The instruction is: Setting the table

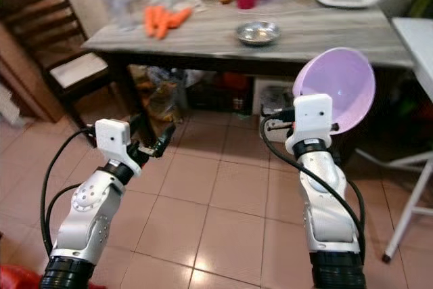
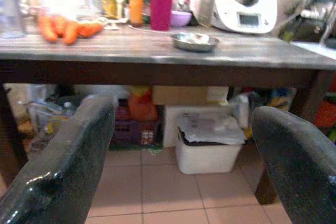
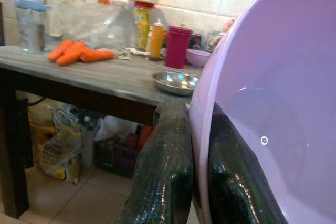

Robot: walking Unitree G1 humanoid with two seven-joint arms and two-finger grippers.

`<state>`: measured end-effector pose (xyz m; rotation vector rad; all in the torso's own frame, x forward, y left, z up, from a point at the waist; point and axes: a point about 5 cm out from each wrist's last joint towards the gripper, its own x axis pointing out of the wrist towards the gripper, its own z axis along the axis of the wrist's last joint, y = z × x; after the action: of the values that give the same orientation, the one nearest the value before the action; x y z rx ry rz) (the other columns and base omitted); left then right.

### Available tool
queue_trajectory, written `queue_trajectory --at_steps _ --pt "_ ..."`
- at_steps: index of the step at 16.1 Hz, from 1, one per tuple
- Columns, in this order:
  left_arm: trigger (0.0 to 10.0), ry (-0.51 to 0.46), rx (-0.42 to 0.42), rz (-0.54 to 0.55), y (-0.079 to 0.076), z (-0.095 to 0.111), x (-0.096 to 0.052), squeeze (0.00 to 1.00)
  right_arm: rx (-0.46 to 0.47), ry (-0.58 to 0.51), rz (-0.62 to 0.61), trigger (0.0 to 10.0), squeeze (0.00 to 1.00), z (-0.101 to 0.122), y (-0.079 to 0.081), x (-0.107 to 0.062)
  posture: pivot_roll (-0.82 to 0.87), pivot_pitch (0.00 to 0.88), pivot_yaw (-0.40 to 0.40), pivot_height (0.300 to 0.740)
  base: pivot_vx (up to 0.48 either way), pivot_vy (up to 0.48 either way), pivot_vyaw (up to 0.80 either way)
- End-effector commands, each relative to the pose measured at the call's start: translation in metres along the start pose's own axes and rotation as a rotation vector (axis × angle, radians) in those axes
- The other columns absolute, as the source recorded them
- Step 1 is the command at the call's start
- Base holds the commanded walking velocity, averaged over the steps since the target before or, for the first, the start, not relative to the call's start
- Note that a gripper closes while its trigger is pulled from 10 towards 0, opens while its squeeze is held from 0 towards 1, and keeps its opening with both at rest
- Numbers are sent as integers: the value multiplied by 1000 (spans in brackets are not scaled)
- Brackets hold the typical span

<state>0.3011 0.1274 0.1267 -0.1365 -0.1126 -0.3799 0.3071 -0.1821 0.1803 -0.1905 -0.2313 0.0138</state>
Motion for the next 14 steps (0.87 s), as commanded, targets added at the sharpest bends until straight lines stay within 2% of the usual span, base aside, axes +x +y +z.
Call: queue_trajectory --at_steps 1,5,14 --pt "10000 -8 3 22 8 4 -1 0 4 -29 16 10000 0 6 5 -3 -229 40 62 740 0 0 0" --pt "10000 -13 -15 -10 3 4 -1 0 18 -28 19 10000 0 6 10 -3 -227 39 64 740 355 0 0" --pt "10000 -11 -29 -35 -1 3 0 0 16 -32 11 10000 0 7 10 -2 -227 29 65 740 472 0 0"
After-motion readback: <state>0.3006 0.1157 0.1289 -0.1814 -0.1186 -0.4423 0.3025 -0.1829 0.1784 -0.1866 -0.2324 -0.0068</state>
